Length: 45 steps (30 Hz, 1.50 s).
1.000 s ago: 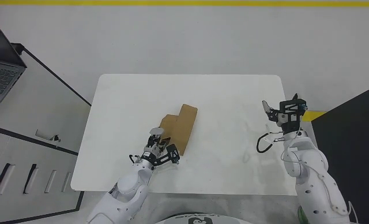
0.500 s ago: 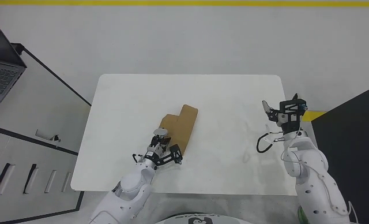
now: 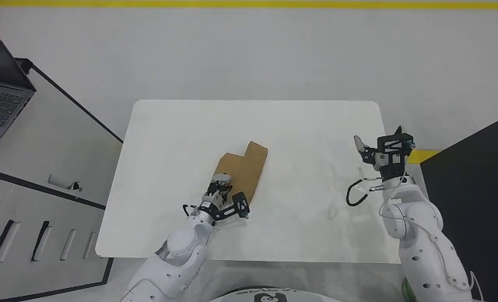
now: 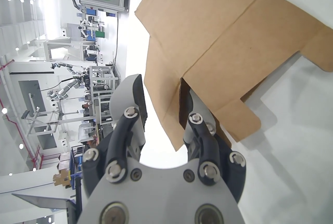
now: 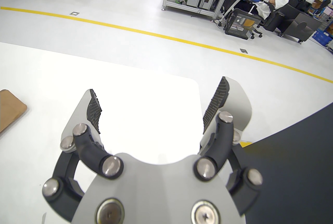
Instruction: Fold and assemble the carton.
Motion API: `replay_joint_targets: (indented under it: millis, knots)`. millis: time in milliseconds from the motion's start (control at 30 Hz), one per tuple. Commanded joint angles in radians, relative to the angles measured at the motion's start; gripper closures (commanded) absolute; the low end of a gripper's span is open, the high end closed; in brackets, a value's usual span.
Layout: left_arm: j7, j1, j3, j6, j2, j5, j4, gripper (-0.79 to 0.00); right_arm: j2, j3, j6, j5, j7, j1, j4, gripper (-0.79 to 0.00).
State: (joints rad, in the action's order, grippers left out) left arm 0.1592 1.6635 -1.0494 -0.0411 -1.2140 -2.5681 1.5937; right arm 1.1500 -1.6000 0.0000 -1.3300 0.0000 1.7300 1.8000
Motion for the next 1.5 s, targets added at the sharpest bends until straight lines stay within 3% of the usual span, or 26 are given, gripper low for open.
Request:
replay_joint_targets:
  millis: [0, 33, 267, 600, 900, 1133, 1467]
  knots:
    - [-0.001, -0.001, -0.001, -0.004, -0.001, 0.001, -0.001, -0.086, 0.0, 0.0, 0.0, 0.0, 0.0, 0.0, 0.0, -0.785]
    - [-0.003, 0.0, -0.002, -0.008, -0.001, 0.001, 0.0, 0.0, 0.0, 0.0, 0.0, 0.0, 0.0, 0.0, 0.0, -0.785]
    - [-0.026, 0.021, -0.027, -0.053, 0.005, -0.037, 0.046, 0.0, 0.0, 0.0, 0.0, 0.0, 0.0, 0.0, 0.0, -0.785]
    - [-0.122, 0.124, -0.099, -0.1, 0.034, -0.22, 0.239, 0.0, 0.0, 0.0, 0.0, 0.0, 0.0, 0.0, 0.0, -0.785]
    - [-0.128, 0.124, -0.102, -0.104, 0.035, -0.237, 0.241, 0.0, 0.0, 0.0, 0.0, 0.0, 0.0, 0.0, 0.0, -0.785]
    - [-0.162, 0.131, -0.12, -0.206, 0.05, -0.504, 0.277, 0.0, 0.0, 0.0, 0.0, 0.0, 0.0, 0.0, 0.0, -0.785]
    - [-0.245, 0.088, -0.135, -0.244, 0.137, -0.504, 0.298, 0.0, 0.0, 0.0, 0.0, 0.0, 0.0, 0.0, 0.0, -0.785]
